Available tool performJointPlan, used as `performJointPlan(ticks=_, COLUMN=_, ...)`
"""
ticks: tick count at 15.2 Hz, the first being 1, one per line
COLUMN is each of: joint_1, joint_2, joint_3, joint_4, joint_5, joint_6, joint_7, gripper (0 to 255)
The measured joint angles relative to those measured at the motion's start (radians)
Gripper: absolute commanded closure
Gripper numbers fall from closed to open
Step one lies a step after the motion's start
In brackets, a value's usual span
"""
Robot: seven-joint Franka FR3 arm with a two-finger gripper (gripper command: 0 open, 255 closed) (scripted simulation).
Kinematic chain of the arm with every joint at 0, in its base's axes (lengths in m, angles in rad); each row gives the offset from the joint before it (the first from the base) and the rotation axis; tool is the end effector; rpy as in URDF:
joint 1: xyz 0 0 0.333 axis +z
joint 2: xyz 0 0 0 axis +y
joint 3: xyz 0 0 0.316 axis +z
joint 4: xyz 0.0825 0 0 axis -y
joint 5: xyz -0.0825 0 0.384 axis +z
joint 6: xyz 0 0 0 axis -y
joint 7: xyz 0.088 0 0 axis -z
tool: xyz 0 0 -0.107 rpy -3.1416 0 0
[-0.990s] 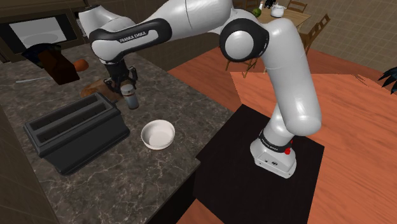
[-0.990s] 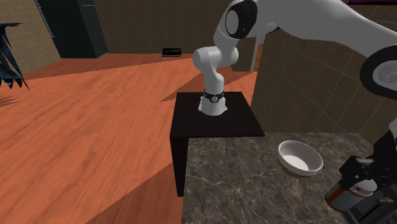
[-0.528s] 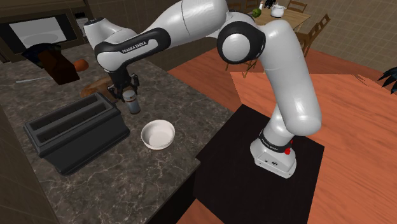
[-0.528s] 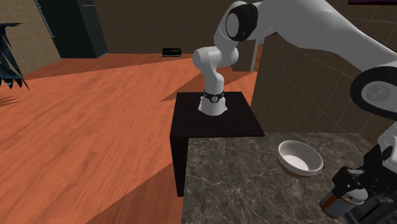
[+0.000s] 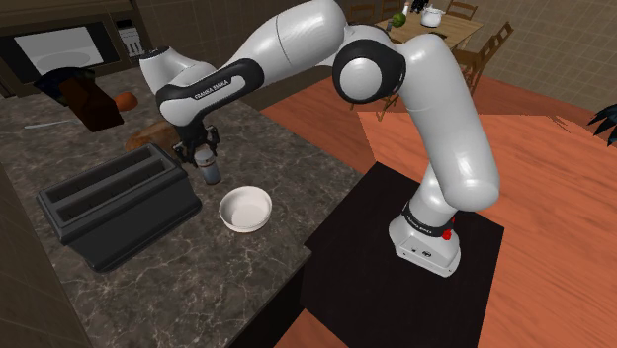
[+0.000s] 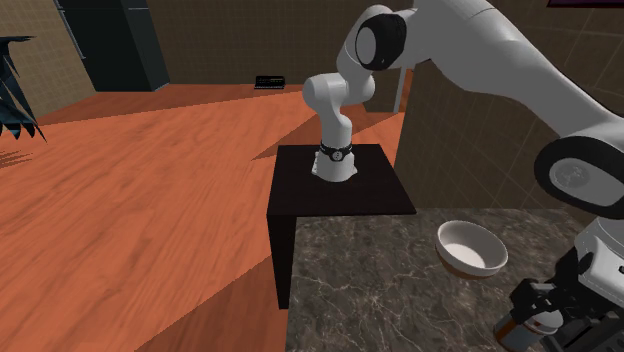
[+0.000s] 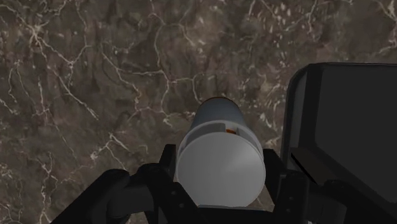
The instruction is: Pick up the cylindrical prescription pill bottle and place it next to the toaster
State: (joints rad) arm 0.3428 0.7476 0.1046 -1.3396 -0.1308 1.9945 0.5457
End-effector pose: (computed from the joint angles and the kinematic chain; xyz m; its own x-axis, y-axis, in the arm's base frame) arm 0.6666 0.2929 0.2781 0.9964 -0.0659 -0.0537 -0.0613 -0.9947 0.0828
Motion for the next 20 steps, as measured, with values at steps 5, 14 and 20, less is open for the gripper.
performJointPlan(ticks=5, joint_1=-0.001, joint_2=0.018, joint_3=-0.004, joint_4=0.004, joint_5=-0.003, joint_6=0.023, joint_7=0.002, gripper=255)
performJointPlan(ticks=14, joint_1=0.002, joint_2=0.029, joint_3=-0.003, joint_4=0.002, joint_5=-0.002, joint_6=0.026, joint_7=0.002, gripper=0)
performJointPlan(ticks=20, joint_1=0.007, joint_2=-0.001, joint_3=0.002, joint_4=0.057, joint_5=0.004, joint_6=-0.058, joint_7=-0.002, gripper=0)
